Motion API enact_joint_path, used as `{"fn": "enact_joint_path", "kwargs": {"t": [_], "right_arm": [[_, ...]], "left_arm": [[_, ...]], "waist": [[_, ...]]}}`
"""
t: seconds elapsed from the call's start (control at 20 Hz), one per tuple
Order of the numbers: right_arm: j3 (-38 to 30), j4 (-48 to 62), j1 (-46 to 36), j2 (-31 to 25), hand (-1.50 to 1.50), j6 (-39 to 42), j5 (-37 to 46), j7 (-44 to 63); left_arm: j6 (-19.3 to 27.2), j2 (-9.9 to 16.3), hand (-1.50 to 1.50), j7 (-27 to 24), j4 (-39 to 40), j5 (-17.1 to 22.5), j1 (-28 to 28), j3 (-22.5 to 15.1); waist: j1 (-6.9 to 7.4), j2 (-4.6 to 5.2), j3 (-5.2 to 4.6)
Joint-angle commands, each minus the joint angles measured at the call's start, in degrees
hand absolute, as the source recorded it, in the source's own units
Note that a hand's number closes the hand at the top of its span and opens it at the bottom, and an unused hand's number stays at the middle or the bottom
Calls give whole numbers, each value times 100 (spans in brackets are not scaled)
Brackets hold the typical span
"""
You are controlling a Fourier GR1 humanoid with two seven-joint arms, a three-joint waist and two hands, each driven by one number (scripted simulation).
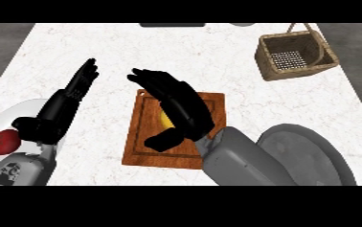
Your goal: Pick the lemon from the cutting board and place it in the basket
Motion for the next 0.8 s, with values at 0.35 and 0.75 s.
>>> {"fn": "enact_joint_path", "kwargs": {"t": [0.35, 0.75], "right_arm": [[-151, -720, -1626, -986, -150, 3554, -363, 2795], [-1244, -1816, -1600, -1119, -150, 5000, -1631, 4129]], "left_arm": [[37, -92, 0, 116, -64, -65, -6, 16], [-337, 49, 0, 233, -254, 19, 21, 285]], "waist": [[-34, 16, 7], [29, 46, 15]]}}
